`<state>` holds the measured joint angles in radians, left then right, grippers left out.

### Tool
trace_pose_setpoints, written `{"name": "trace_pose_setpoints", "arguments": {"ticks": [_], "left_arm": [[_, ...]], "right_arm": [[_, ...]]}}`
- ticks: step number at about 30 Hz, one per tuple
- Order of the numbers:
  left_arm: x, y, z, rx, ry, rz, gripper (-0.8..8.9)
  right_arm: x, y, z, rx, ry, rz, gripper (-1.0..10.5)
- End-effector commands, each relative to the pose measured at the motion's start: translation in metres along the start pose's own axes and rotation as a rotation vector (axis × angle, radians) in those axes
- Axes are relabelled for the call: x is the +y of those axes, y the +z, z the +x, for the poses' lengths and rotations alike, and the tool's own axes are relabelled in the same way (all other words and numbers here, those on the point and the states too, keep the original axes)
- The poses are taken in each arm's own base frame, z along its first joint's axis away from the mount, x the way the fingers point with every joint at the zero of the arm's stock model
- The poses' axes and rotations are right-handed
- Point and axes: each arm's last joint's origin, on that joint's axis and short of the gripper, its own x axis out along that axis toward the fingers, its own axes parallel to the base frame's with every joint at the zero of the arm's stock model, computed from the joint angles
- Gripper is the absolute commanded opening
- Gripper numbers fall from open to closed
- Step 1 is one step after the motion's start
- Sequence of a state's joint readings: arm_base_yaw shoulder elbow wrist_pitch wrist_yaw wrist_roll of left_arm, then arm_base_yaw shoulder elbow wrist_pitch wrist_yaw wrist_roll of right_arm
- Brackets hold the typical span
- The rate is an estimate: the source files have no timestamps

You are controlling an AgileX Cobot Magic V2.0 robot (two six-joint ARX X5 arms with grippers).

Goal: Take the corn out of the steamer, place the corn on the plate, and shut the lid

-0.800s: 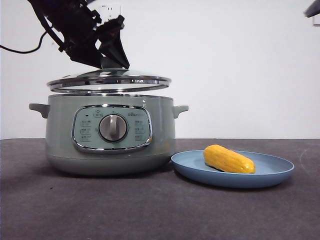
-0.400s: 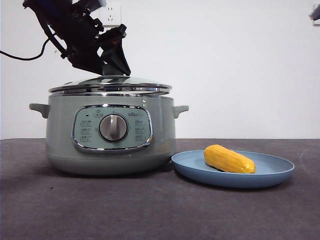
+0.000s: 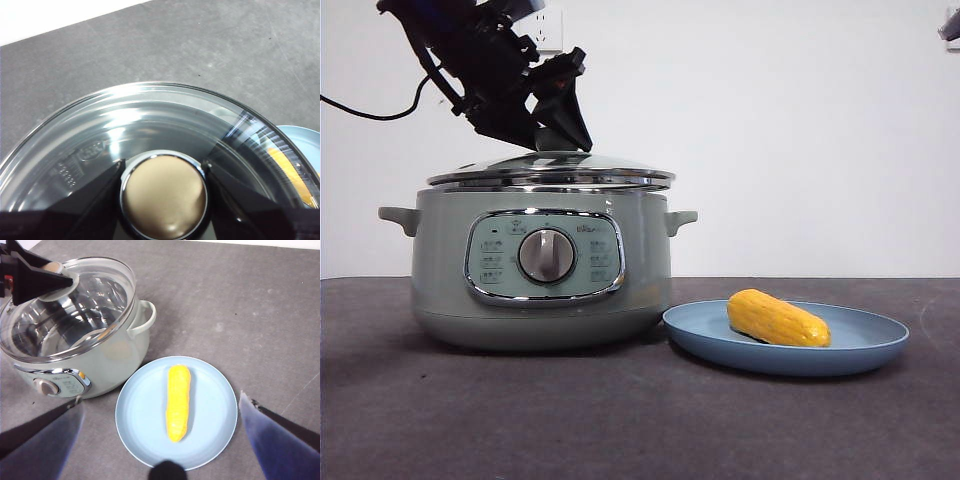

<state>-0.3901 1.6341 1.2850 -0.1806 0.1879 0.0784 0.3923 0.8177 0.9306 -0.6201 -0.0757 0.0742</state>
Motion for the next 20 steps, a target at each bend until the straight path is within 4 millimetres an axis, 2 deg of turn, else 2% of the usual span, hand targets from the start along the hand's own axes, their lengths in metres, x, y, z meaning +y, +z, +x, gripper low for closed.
{"name": "trace_pose_setpoints", "arguments": {"ticks": [1, 8, 16, 20], "left_arm": [[-0.001, 0.006, -0.003, -0.04, 0.026, 0.022, -0.08], [0.001, 0.004, 0.0, -0.02, 0.052, 0.034, -0.08], [0.001, -0.01, 0.02, 0.052, 0.037, 0.024, -0.08], [0.0, -0.014, 0.022, 0.078, 0.037, 0.02, -0.08]], "right_arm": [[0.0, -0.001, 0.001, 0.002, -0.002, -0.005, 6.3], [0.0, -0.001, 0.001, 0.002, 0.002, -0.005, 6.3], [0.0, -0.002, 0.001, 0.003, 0.003, -0.005, 6.3], [0.0, -0.002, 0.001, 0.003, 0.003, -0.005, 6.3]]}}
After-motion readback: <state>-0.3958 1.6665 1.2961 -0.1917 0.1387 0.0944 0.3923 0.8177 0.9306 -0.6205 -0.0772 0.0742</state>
